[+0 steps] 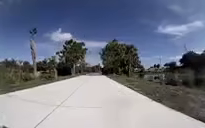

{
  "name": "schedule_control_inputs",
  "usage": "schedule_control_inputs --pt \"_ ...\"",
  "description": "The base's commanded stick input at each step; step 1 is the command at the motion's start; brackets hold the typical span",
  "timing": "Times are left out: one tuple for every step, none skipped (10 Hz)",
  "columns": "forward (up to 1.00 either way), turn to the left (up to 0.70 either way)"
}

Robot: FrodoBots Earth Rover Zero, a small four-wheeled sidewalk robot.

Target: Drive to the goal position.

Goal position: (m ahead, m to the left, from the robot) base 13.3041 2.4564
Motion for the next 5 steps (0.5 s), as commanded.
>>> schedule_control_inputs --pt "0.85 0.00" --pt "0.85 0.00" --pt "0.85 0.00" --pt "0.85 0.00" --pt "0.85 0.00"
